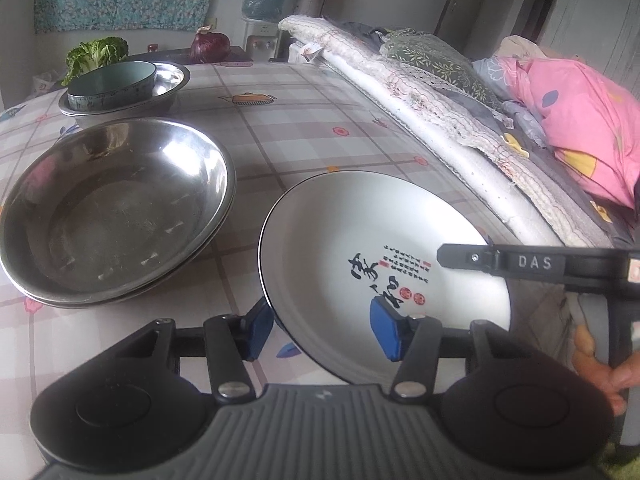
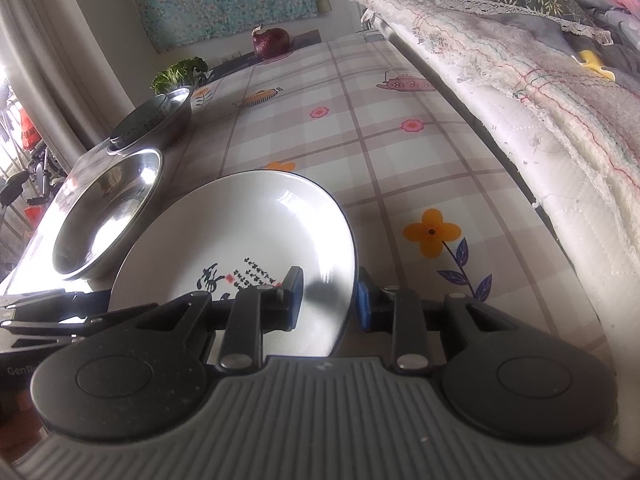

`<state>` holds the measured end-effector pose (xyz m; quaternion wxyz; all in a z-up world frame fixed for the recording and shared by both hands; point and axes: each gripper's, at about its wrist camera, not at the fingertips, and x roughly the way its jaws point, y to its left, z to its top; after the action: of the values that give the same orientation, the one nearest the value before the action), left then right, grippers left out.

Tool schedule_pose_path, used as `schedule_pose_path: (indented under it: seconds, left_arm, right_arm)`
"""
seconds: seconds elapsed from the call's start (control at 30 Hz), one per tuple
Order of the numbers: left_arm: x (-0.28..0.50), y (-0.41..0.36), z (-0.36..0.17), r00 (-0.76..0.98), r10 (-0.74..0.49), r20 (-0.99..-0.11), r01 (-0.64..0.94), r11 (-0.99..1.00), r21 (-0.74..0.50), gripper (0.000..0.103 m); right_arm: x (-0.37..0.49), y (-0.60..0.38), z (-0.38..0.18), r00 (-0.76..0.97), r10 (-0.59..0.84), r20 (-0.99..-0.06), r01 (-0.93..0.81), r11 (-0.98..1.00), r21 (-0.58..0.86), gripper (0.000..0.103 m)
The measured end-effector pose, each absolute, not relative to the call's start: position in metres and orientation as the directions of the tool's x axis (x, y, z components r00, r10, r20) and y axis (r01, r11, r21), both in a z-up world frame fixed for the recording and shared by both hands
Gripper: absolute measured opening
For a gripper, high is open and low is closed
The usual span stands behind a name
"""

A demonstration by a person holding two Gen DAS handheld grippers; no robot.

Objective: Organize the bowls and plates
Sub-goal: 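Close the left tool on the plate rim while the right tool holds the plate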

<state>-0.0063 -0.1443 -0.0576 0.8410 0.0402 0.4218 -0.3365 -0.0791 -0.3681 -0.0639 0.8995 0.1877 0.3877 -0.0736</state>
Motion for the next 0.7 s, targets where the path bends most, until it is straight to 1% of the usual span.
schedule_pose_path:
  seconds: [0.13,0.27,0.33,0.4,0.47,0.5,0.53,0.57,0.63,0.7]
  left_arm:
    - [-0.014,-0.139,-0.058,0.375,-0.569,-0.732,0.645,0.727,-0.236,0.054]
    - [-0.012,-0.138,-0.059,0.395,-0.566,-0.723,0.618,0.746,-0.246,0.052]
    - [-0.008,-0.14,-0.058,0.416,-0.547,-0.727,0.605,0.763,-0.228,0.051]
    - [-0.005,-0.144,-0.058,0.437,-0.507,-0.743,0.595,0.782,-0.184,0.049]
    - [0.0,-0.149,-0.061,0.443,-0.46,-0.769,0.58,0.802,-0.146,0.043]
    - [0.002,-0.151,-0.062,0.442,-0.447,-0.778,0.573,0.808,-0.138,0.042]
    - [0.002,-0.151,-0.062,0.44,-0.45,-0.777,0.569,0.809,-0.146,0.041]
    - [0.003,-0.152,-0.062,0.436,-0.451,-0.779,0.566,0.81,-0.153,0.035]
    - [0.004,-0.154,-0.061,0.427,-0.451,-0.783,0.564,0.81,-0.159,0.03]
    - [0.002,-0.157,-0.06,0.433,-0.435,-0.789,0.563,0.815,-0.14,0.03]
  right_arm:
    - [-0.072,-0.375,-0.064,0.691,0.017,-0.723,0.278,0.917,0.288,0.027]
    - [-0.067,-0.375,-0.064,0.69,0.003,-0.724,0.279,0.922,0.27,0.026]
    - [-0.068,-0.374,-0.064,0.688,-0.003,-0.725,0.279,0.924,0.262,0.026]
    - [-0.072,-0.373,-0.064,0.687,-0.005,-0.726,0.282,0.924,0.26,0.026]
    - [-0.074,-0.371,-0.064,0.687,-0.01,-0.727,0.281,0.926,0.253,0.026]
    - [-0.076,-0.37,-0.064,0.687,-0.014,-0.727,0.28,0.928,0.247,0.026]
    - [-0.077,-0.369,-0.064,0.686,-0.017,-0.727,0.278,0.93,0.241,0.026]
    - [-0.077,-0.368,-0.064,0.686,-0.02,-0.727,0.278,0.931,0.236,0.026]
    - [-0.077,-0.367,-0.064,0.686,-0.026,-0.728,0.277,0.934,0.227,0.026]
    - [-0.077,-0.367,-0.064,0.685,-0.026,-0.728,0.274,0.935,0.225,0.027]
